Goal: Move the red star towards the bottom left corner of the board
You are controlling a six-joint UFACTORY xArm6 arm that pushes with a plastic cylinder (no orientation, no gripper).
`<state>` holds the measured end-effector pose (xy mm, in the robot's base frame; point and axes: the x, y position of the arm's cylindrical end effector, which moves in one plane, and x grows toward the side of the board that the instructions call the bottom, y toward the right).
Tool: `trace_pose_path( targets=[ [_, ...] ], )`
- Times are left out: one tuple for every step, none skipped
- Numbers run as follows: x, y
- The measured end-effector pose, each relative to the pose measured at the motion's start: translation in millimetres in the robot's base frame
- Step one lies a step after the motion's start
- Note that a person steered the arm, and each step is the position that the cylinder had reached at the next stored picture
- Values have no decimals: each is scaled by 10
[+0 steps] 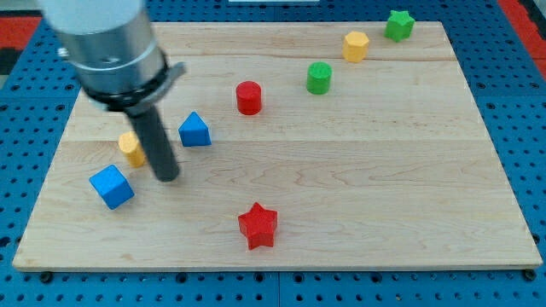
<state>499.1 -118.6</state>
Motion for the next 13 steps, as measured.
trace_pose_path(
  targets=[
    [10, 762],
    [255, 1322],
    [445, 1848],
    [758, 1811],
    [826, 1178],
    [823, 469],
    [827, -258],
    [786, -930],
    [764, -1319],
    [746, -1090],
    [768, -661],
    [768, -399],
    [768, -399]
  ],
)
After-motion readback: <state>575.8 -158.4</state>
